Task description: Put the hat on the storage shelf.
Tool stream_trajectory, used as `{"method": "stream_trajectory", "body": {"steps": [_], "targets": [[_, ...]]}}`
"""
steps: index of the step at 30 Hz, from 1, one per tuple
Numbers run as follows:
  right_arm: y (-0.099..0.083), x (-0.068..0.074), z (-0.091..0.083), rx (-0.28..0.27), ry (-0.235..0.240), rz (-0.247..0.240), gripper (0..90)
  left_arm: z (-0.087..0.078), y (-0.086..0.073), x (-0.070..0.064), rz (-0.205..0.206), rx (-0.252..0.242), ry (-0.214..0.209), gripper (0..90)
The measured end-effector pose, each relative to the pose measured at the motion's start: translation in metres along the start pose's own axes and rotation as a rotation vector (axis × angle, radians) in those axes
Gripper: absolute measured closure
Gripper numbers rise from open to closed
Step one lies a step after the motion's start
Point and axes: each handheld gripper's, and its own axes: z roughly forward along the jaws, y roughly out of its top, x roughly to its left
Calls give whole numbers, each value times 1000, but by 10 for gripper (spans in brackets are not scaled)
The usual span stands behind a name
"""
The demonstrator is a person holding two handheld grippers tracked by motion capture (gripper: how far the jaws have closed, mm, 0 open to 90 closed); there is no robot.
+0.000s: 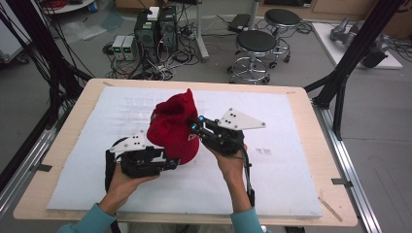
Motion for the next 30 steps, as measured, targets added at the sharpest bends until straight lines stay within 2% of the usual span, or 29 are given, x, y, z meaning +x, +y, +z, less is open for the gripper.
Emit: {"method": "stream_trajectory", "body": {"steps": [6,7,12,17,20,21,23,24,25,26,29,30], "targets": [[0,1,1,-4,2,-9,867,-3,-1,3,-1,12,21,849],[0,1,1,-4,2,-9,867,-3,-1,4,-10,10,15,849],[-1,1,2,-9,4,-12,865,-4,-1,2,5,13,43,854],[-1,1,3,-11,6,-21,852,-5,0,2,9,15,48,854],[-1,0,3,-17,12,-21,801,-6,1,2,21,21,44,855],[-1,0,3,-16,14,-17,767,-6,1,2,25,24,45,855],[-1,0,4,-17,9,-7,591,-7,1,3,28,31,49,855],[-1,-1,5,0,1,10,531,-7,1,2,32,34,53,855],[-2,-1,5,4,-2,6,468,-7,1,2,33,36,57,855],[-2,-1,5,8,-14,7,468,-7,1,2,34,35,59,855],[-2,-1,6,23,-28,13,290,-9,2,3,42,31,72,855],[-2,0,6,31,-52,19,230,-10,3,3,44,27,80,855]]}}
